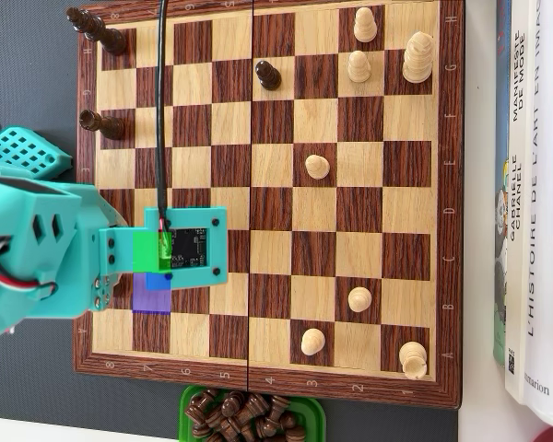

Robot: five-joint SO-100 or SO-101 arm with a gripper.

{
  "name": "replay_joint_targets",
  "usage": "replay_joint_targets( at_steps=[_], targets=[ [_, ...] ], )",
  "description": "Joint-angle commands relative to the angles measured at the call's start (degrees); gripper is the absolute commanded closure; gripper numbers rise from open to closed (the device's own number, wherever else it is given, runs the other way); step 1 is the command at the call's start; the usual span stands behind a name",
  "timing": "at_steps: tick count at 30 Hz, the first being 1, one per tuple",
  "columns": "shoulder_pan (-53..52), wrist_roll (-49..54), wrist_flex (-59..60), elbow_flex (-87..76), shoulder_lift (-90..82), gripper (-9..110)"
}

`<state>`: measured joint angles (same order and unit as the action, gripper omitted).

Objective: Play chess

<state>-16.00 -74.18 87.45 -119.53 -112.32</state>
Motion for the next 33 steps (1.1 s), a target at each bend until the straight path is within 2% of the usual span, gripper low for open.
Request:
replay_joint_targets(
  at_steps=[1,26,33],
  targets=[
    [0.44,-0.62,-1.93,2.55,-1.58,94],
    [-0.88,0.0,-2.29,-0.62,-1.58,94],
    [-0.88,0.0,-2.11,-0.53,-1.58,90]
  ],
)
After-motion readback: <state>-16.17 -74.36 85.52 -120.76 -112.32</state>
